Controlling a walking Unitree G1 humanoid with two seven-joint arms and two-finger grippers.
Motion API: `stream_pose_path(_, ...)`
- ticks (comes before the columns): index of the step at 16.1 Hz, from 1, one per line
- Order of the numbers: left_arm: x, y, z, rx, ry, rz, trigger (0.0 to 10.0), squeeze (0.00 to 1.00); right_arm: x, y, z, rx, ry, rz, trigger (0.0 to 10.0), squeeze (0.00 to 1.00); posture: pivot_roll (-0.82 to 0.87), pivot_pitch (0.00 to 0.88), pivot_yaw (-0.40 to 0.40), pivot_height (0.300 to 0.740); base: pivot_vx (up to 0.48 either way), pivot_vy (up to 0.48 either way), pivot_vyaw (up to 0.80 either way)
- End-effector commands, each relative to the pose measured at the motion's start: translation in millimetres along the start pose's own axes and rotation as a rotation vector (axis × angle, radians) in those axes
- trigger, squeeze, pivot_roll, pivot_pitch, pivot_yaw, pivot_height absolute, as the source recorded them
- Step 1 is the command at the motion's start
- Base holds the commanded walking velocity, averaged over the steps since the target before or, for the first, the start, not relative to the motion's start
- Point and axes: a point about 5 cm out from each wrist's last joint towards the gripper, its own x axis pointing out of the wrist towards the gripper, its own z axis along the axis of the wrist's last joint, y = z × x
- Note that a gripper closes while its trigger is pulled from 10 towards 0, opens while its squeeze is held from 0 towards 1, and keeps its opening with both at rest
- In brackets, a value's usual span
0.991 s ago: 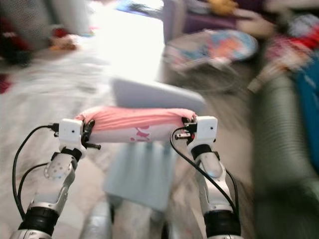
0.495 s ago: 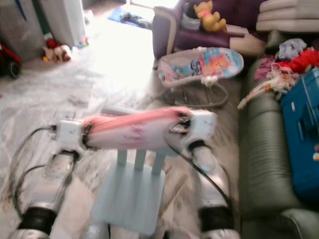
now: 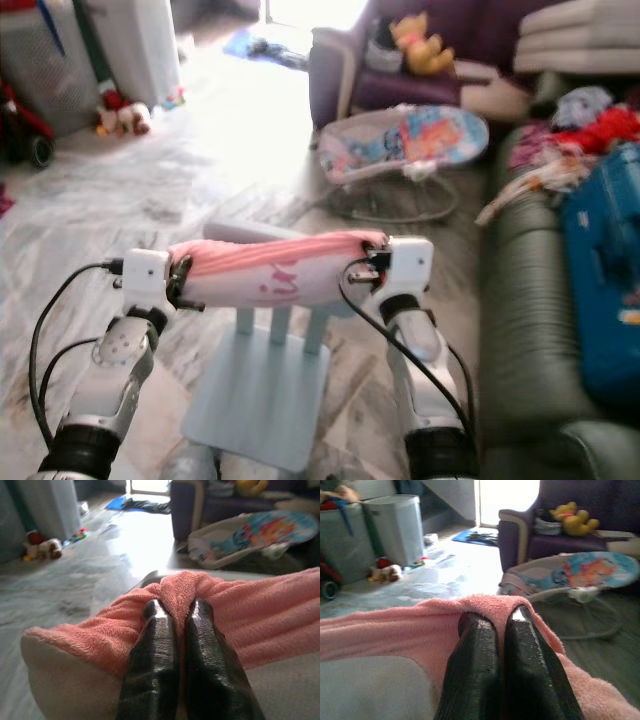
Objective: Move the pillow to the sofa
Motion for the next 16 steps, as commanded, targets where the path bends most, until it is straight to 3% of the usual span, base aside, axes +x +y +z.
stream_pose_path(1,-4.8,9.7,-1.9,-0.005,0.014,0.033,10.0,0.00,-2.1,-19.2,12.0,-0.001,-0.047,-0.088,10.0,0.00,0.02,0.000,-0.072,0.740,0.000,0.000,0.00)
stream_pose_path(7,-7.5,6.4,-1.6,-0.045,0.031,-0.002,10.0,0.00,-4.4,-15.0,11.3,-0.017,-0.046,-0.067,10.0,0.00,0.02,0.000,-0.064,0.740,0.000,0.000,0.00)
stream_pose_path(11,-4.8,3.6,2.4,-0.041,0.028,-0.031,10.0,0.00,-2.7,-17.2,7.1,0.021,-0.020,-0.095,10.0,0.00,0.02,0.000,-0.059,0.740,0.000,0.000,0.00)
stream_pose_path(16,-6.7,2.5,0.9,-0.046,0.040,-0.036,10.0,0.00,-2.8,-15.9,5.2,0.020,-0.007,-0.091,10.0,0.00,0.02,0.000,-0.060,0.740,-0.309,0.000,0.00)
